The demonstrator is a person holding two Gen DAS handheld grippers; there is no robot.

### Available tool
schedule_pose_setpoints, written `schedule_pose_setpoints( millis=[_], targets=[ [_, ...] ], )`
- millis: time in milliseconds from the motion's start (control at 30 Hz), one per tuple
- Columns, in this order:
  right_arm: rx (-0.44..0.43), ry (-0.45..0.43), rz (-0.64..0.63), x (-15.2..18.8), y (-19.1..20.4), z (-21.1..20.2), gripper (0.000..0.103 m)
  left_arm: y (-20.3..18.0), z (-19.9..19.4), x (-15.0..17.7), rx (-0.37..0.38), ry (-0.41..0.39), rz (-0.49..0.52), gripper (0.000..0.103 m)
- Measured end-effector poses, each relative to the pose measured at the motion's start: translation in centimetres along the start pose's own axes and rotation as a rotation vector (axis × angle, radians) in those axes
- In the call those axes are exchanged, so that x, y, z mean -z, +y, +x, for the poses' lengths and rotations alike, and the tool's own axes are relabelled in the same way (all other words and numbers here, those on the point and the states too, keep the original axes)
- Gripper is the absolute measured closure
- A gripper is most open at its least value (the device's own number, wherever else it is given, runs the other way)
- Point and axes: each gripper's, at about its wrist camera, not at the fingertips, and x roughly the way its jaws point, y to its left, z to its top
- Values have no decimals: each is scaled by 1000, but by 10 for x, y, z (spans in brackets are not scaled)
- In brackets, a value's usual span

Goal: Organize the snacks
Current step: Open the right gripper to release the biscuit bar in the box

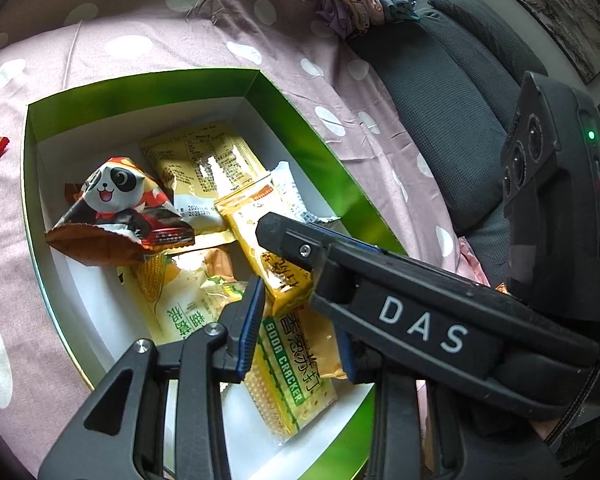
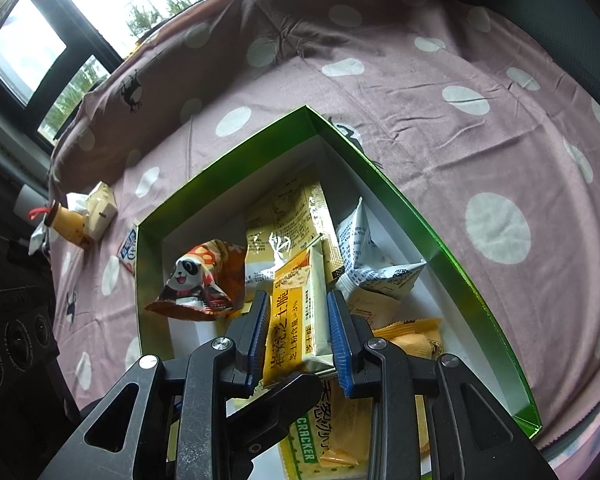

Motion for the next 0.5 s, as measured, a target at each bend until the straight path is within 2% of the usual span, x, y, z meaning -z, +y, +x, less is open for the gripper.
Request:
schedule_pose_setpoints(
  millis=[267,400,500],
  targets=[
    [20,15,-6,-1,3,6,71,0,-12,3,-97,-24,19,69],
    [42,-16,-7,-1,5,-2,72,3,-42,8,-165,-77,55,65],
    [-10,-57,-11,0,10,-15,69,15,-69,11,-214,-96,63,62]
  ],
)
